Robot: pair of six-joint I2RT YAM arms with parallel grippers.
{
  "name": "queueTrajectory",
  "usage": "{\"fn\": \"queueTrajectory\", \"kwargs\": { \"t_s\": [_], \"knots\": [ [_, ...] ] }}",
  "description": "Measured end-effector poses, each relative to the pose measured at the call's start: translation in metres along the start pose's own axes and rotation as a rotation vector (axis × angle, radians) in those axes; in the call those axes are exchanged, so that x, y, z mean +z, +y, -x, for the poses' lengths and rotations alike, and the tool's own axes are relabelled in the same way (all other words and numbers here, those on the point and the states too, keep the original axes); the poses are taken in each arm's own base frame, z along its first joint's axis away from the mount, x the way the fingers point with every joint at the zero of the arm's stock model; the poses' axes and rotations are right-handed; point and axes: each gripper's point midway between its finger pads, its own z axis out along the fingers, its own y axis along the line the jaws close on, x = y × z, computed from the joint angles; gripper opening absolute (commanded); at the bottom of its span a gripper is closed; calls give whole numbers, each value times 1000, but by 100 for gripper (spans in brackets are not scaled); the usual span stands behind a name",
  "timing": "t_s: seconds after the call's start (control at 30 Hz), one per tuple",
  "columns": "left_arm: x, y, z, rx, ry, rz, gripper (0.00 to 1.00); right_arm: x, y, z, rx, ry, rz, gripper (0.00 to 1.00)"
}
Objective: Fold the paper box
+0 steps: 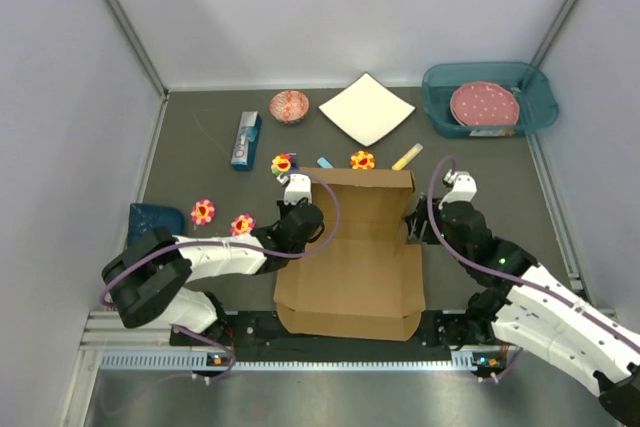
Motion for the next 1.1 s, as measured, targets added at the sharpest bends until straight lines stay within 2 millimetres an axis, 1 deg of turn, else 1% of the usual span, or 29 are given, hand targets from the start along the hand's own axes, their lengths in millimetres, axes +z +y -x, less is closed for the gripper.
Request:
{"fn": "queueTrajectory", "kwargs": {
  "t_s": [0.17, 0.3, 0.47, 0.57, 0.6, 0.67, 0.7, 0.77, 0.8, 0.87, 0.9, 1.03, 1.1],
  "knots": [
    [0, -7, 0, 2, 8, -37, 0, 13, 8, 0, -26, 5, 13, 66],
    [-1, -11, -1, 10, 13, -60, 0, 21, 13, 6, -38, -18, 23, 71],
    [-1, -14, -1, 22, 16, -80, 0, 35, 18, 11, -47, -34, 22, 72],
    [-1, -15, -1, 27, 17, -87, 0, 45, 18, 8, -60, -26, 10, 65],
    [-1, -16, -1, 28, 18, -92, 0, 48, 18, 6, -70, -19, 5, 58],
    [-2, -18, -1, 29, 22, -105, 0, 54, 15, 1, -86, -3, -14, 49],
    [-2, -19, -1, 29, 23, -108, 0, 56, 14, 0, -95, 2, -22, 41],
    [-2, -19, -1, 31, 25, -111, 0, 58, 7, 0, -109, -3, -54, 32],
    [-2, -19, -1, 31, 26, -111, 0, 59, 4, 1, -112, -7, -70, 22],
    [-3, -19, -1, 31, 29, -114, 0, 59, -1, 1, -123, -12, -95, 11],
    [-3, -19, -1, 30, 30, -114, 0, 59, -5, 2, -127, -14, -115, 0],
    [-3, -24, 2, 22, 28, -127, 0, 59, -16, 4, -163, -16, -179, 0],
    [-4, -26, 1, 20, 39, -138, 0, 59, -18, 5, -170, -12, -200, 0]
  ]
}}
